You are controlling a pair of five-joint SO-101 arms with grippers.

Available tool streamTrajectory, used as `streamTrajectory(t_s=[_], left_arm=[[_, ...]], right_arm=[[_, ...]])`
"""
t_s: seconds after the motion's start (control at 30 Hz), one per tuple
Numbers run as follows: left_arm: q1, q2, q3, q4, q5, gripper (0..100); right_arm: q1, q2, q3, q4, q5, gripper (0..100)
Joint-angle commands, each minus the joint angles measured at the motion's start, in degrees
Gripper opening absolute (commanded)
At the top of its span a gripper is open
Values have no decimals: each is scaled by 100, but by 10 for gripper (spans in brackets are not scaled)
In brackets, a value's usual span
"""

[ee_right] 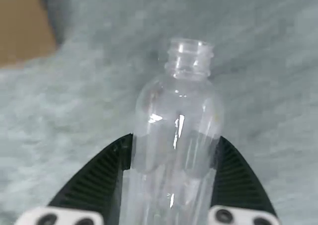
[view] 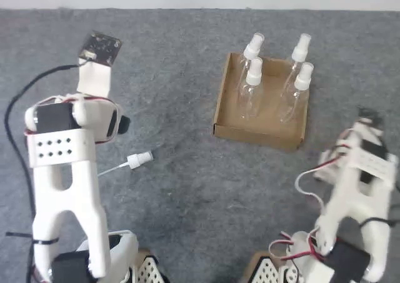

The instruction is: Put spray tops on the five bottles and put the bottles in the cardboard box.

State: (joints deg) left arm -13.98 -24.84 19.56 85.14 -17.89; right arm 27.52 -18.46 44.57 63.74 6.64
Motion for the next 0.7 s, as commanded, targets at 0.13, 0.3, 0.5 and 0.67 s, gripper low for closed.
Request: streamTrajectory(t_s=[0.13,0.3,0.5,0.67], left_arm=[[79,-237,418,-466,-281,203],[633,-237,954,-466,-923,200],[1389,-237,1719,-897,-1055,200],[1266,9,1851,-1248,-1319,200]], right_arm=[[822,-48,-475,-752,2787,151],[840,-48,-466,-708,4079,148],[831,-48,167,-769,5231,152],[1095,-48,316,-963,5248,152]])
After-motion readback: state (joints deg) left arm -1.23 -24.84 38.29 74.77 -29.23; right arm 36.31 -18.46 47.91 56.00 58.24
